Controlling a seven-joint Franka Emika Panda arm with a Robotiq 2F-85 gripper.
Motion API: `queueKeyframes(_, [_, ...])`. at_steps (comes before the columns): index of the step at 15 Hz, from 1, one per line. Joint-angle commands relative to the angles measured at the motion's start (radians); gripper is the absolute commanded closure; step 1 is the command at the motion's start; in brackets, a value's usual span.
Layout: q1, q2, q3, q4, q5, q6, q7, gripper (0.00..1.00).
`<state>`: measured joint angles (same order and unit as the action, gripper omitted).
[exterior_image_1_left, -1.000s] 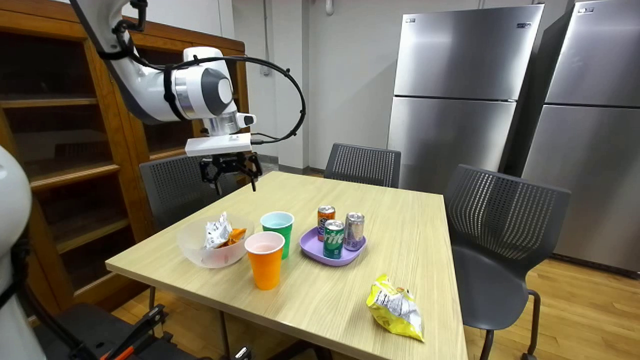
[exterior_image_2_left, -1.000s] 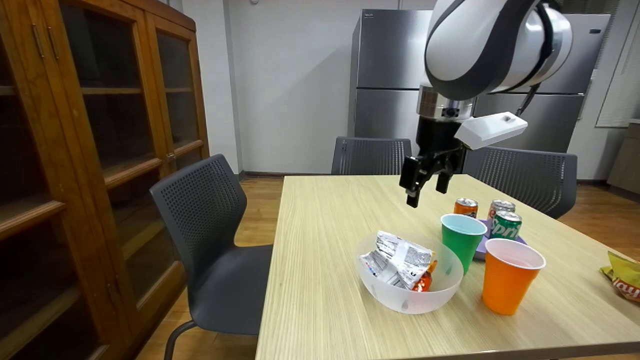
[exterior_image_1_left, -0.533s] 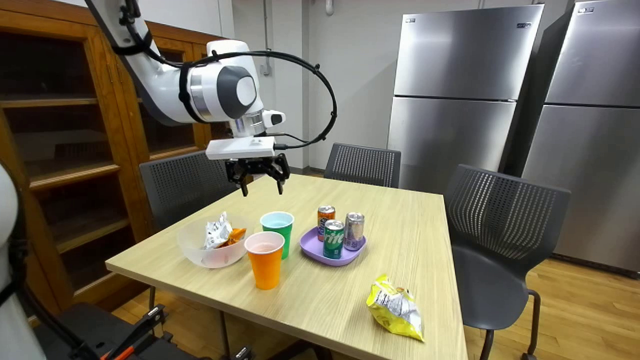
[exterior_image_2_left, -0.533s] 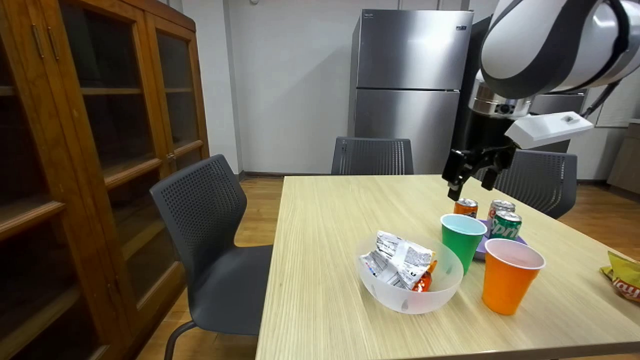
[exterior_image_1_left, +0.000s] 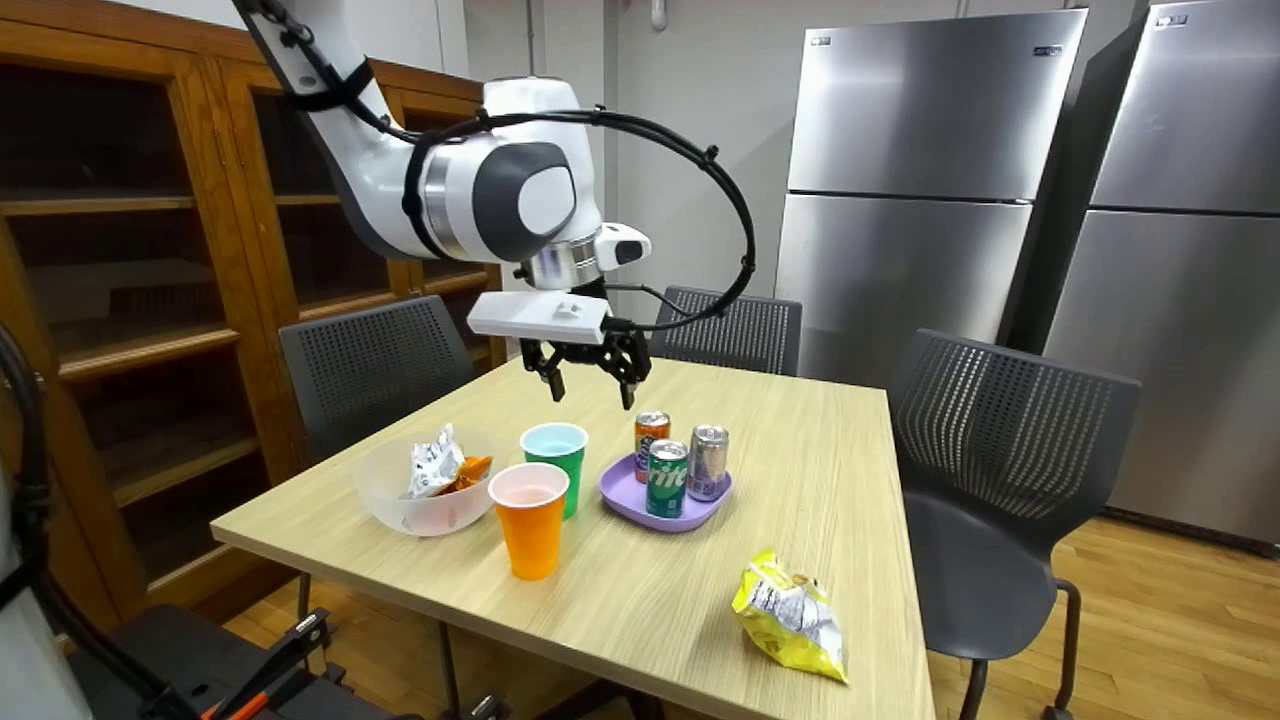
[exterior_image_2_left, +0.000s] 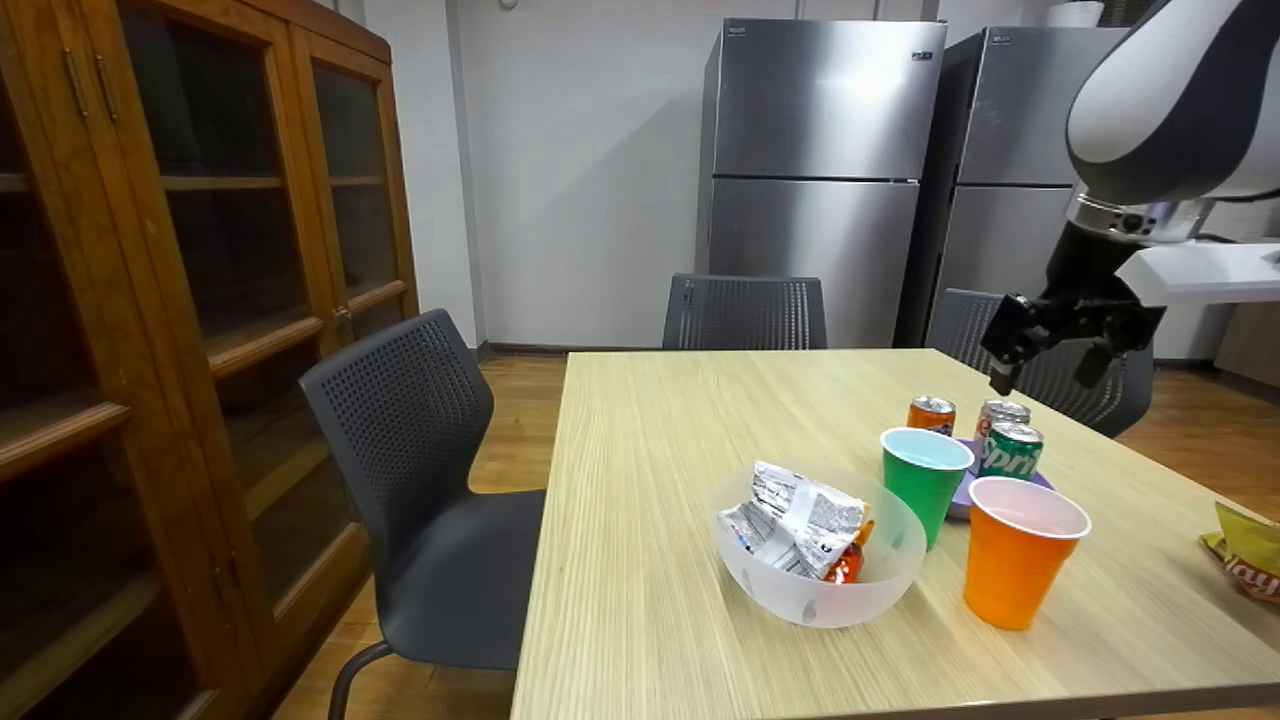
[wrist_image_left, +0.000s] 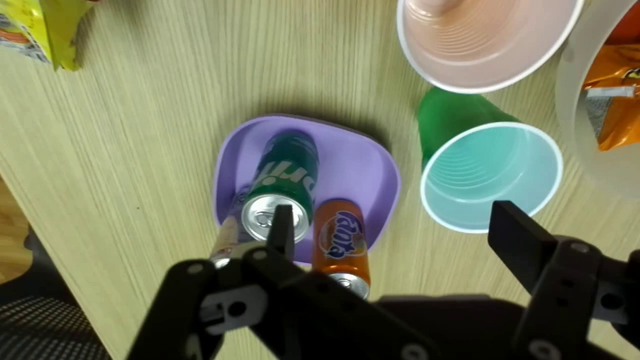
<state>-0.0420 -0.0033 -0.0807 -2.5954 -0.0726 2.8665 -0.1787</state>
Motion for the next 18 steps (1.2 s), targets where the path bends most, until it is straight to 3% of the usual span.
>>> queueKeyframes(1, [-0.035,-0.025,-0.023,-0.033,0.073,0.045,-0.025,0.00])
queueKeyframes(10, [-0.075,0.005,-0.118,-0.038,0.242,0.091,-0.042,0.00])
queueKeyframes(18, [-0.079,0.025,-0.171,-0.038,0.234,0.083,-0.008,0.00])
